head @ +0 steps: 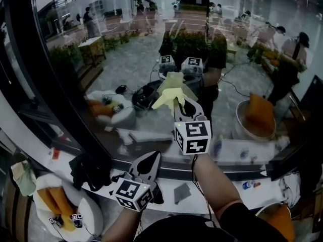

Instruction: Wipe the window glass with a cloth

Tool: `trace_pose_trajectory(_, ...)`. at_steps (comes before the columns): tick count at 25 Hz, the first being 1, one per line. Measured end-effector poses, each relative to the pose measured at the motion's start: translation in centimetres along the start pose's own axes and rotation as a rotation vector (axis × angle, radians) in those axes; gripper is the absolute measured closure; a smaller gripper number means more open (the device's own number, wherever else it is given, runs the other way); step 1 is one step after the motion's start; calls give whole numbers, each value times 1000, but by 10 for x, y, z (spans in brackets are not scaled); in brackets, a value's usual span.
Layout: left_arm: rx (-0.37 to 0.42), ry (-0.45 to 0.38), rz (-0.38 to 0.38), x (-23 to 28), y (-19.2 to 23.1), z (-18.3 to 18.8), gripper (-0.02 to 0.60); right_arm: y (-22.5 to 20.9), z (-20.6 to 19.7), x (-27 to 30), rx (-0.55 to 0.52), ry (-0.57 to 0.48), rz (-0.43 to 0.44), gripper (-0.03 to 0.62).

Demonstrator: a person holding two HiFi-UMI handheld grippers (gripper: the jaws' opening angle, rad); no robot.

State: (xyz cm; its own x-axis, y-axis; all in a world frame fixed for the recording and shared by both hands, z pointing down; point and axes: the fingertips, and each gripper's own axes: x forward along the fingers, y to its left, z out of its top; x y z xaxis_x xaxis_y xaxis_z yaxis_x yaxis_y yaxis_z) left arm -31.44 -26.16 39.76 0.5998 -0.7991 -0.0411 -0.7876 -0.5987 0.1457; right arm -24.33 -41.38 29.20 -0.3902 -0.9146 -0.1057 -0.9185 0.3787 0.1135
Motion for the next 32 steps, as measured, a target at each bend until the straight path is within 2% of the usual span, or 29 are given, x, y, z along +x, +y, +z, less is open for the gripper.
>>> trace_pose_trajectory(8,4,-3,-17,3,-7,1,581,7,14,-16,-3,-35,19,556)
trace_pose_trajectory(19,9,1,-65,19,-20,2,581,-36,53,-28,-9,-90,-59,556)
trace_pose_trajectory(32,17,12,-109,35,-26,-3,581,-50,58,-21,-36,-99,-102,556)
